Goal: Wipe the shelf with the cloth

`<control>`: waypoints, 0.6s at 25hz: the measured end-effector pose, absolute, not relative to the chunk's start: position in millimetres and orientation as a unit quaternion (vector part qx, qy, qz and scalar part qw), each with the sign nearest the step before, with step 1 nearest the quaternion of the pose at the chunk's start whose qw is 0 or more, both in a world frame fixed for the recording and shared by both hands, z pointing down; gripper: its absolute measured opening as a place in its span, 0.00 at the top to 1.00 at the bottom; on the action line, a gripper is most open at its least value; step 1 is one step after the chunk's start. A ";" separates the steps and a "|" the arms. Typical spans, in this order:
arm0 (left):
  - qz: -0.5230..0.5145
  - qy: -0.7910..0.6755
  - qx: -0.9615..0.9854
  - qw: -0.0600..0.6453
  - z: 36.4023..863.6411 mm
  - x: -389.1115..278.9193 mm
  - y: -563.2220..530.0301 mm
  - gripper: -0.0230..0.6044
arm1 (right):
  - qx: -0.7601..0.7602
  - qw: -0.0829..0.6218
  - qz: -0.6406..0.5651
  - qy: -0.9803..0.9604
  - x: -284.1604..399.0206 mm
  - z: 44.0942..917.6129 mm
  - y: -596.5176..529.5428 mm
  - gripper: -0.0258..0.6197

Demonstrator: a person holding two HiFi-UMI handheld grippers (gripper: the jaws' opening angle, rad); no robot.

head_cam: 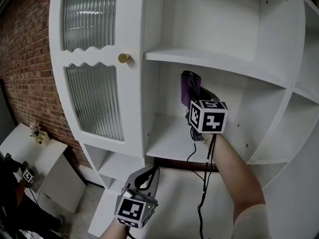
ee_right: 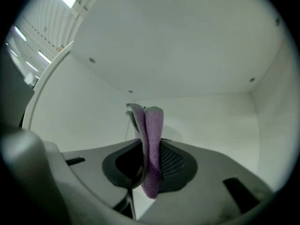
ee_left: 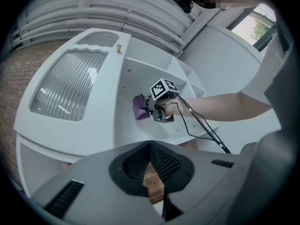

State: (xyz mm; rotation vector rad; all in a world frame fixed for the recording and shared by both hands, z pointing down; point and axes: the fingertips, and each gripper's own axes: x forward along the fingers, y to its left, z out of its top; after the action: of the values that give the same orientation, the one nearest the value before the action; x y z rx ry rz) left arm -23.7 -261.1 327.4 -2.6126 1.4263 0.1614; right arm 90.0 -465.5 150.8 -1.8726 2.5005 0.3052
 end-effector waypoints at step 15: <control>0.073 0.476 -0.875 0.051 342.6 -76.8 -278.2 0.94 | -0.589 0.030 0.053 0.806 4.2 171.7 -524.5 0.84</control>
State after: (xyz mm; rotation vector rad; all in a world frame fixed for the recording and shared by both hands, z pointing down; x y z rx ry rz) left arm -76.8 -278.2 342.6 -2.6626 1.4499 0.2233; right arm 4.2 -524.5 171.7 -1.8154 2.4835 0.1648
